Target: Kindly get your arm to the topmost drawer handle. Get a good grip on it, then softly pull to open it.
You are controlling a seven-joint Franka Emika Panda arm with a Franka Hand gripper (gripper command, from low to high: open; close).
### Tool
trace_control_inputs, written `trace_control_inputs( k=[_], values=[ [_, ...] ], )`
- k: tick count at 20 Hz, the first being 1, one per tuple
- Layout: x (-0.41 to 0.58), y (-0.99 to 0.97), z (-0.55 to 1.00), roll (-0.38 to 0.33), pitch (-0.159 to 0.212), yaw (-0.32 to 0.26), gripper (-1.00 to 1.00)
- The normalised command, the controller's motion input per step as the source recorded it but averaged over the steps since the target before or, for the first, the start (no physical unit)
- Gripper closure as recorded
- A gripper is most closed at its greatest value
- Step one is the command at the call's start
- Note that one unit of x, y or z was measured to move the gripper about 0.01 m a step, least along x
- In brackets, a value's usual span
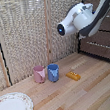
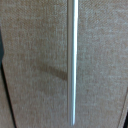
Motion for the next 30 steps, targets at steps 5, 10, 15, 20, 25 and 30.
trace_control_inputs(
  k=[5,10,15,20,25,30],
  values=[
    [-0.254,-0.49,0.19,-0.057,0.035,0.164,-1.0],
    [-0.129,-0.61,0.21,0.073,0.01,0.136,-1.0],
    [-0.039,-0.55,0.23,0.177,0.0,0.099,-1.0],
    [-0.015,-0.34,0.01,0.09,0.0,0.012,1.0],
    [-0.099,-0.07,0.0,0.105,0.0,0.019,1.0],
    [-0.002,0.08,-0.02,0.03,0.0,0.0,1.0]
  ],
)
